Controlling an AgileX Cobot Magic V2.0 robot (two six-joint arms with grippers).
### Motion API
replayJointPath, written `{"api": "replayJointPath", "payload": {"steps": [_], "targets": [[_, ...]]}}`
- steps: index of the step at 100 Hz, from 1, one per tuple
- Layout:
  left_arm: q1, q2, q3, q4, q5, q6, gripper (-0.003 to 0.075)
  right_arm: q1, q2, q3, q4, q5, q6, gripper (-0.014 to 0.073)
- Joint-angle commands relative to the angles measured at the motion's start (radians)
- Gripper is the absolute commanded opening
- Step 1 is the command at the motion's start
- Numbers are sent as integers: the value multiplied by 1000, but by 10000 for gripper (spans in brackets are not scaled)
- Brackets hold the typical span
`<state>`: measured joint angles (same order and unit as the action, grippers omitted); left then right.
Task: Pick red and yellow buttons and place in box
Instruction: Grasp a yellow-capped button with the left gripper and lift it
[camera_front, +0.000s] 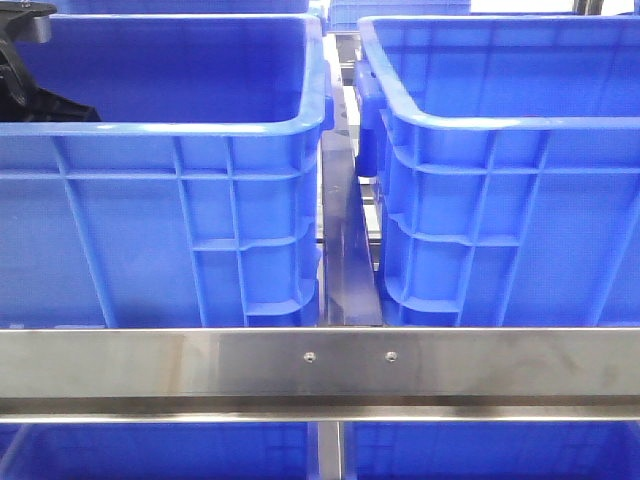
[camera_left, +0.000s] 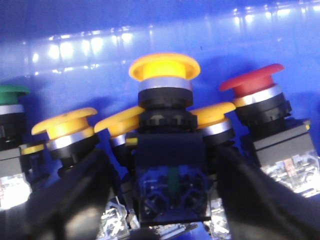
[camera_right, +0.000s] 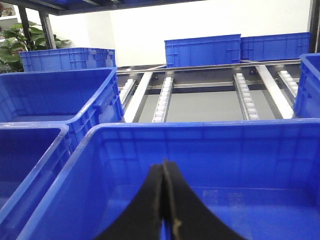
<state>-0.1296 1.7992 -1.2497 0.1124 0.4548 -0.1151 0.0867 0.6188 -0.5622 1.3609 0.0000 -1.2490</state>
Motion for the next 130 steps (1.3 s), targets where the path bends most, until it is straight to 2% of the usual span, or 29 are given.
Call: {"api": "replayJointPath", "payload": {"steps": [1,13,25,54,68,82,100,130], "targets": [[-9,-44,-34,-7,-55,-6,301,-4,-2,-28,-9,-14,-7,-116],[-9,-44,-34,-7,-56,-6,109,-4,-2,-28,-9,-14,-7,-116],[-9,-51,-34,-7,-52,-6,-19,-4,-2,-28,-9,-14,-7,-116],[-17,-178,-34,-7,50,-6,-19,-4,-2,-28,-9,-14,-7,-116],[-73,-280,-34,-7,119,-6,-19,-4,-2,-28,-9,-10,-7,-116],[-179,-380,-34,-7,155,-6,-19,-4,-2,-28,-9,9,-7,-116],[-367,-491,-34,-7,175,-6,-19,-4,-2,-28,-9,38,-7,-116],[-637,-558,-34,-7,175,-6,-19,-4,-2,-28,-9,64,-7,-113]]}}
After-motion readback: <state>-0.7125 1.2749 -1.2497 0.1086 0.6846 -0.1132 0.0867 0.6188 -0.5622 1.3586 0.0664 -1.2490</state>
